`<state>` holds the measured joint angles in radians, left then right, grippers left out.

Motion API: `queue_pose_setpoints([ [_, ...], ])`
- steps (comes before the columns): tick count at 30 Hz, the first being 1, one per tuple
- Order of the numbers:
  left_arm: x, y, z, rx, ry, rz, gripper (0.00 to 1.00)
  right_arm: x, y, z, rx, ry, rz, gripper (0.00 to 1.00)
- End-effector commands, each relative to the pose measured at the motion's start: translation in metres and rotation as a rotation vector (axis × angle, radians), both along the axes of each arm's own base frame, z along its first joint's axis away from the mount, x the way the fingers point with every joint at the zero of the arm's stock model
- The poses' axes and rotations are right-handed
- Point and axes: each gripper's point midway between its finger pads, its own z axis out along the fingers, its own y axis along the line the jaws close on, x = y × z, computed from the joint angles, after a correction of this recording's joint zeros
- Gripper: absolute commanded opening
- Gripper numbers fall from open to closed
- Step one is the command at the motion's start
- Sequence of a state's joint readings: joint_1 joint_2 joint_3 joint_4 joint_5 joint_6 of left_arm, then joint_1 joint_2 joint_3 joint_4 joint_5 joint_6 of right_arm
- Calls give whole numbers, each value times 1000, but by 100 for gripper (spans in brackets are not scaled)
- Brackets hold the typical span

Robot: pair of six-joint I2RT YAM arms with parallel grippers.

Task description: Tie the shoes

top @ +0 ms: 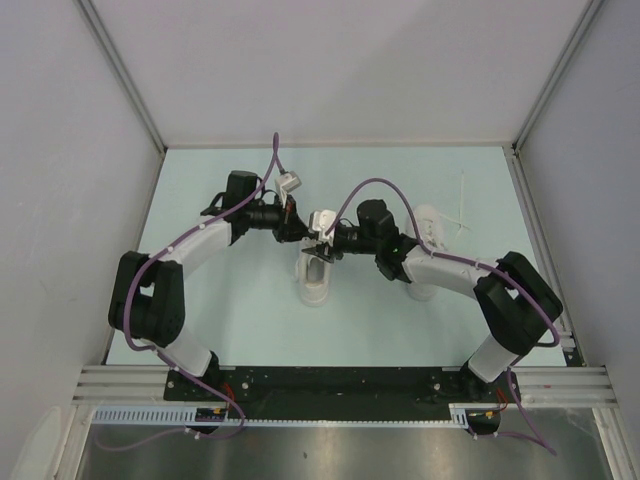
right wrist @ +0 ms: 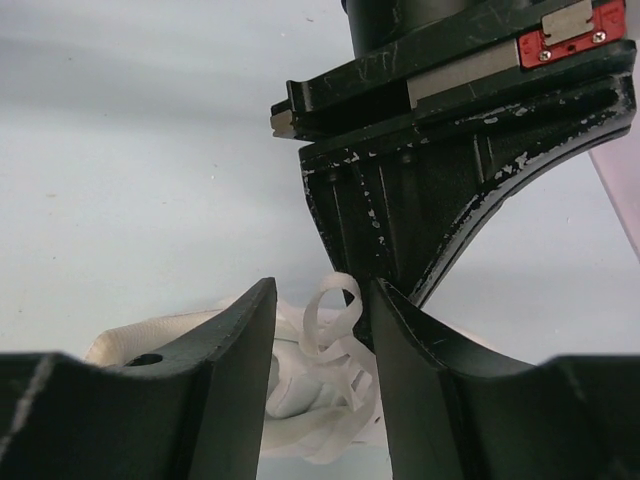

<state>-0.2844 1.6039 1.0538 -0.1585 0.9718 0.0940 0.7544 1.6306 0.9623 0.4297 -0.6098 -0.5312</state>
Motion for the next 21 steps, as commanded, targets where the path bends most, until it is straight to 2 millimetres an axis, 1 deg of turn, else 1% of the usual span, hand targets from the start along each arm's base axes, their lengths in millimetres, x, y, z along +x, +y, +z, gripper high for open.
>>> queue_pose_setpoints([
  [1, 6, -5, 11, -23, -34, -12, 0, 4, 5, 3, 11, -69, 0, 47],
  [5, 6, -6, 12, -23, -34, -14, 0, 7, 6, 1, 10, -75, -8, 43],
  [8, 6, -6, 12, -20, -37, -15, 0, 8, 6, 2, 10, -81, -16, 34],
  [9, 6, -6, 12, -20, -39, -15, 0, 9, 5, 1, 8, -81, -21, 27],
  [10, 6, -6, 12, -20, -37, -16, 0, 9, 5, 2, 8, -84, -22, 22],
  [11, 6, -6, 12, -20, -37, -16, 0, 10, 4, 4, 8, -84, -28, 13],
  [14, 5, -6, 13, -19, -38, -18, 0, 13, 0, 10, 18, -76, -52, 0],
  [15, 5, -5, 13, -17, -38, -16, 0, 14, -2, 15, 29, -63, -63, 0],
  [16, 4, -4, 14, -18, -44, -17, 0, 18, -7, 17, 34, -50, -80, 0],
  [18, 3, -2, 14, -12, -44, -17, 0, 18, -14, 19, 35, -1, -98, 0],
  [19, 2, -1, 14, -9, -56, -22, 0, 22, -20, 17, 30, 15, -115, 0],
  [21, -1, 1, 14, -4, -58, -27, 0, 21, -28, 11, 8, 68, -128, 0],
])
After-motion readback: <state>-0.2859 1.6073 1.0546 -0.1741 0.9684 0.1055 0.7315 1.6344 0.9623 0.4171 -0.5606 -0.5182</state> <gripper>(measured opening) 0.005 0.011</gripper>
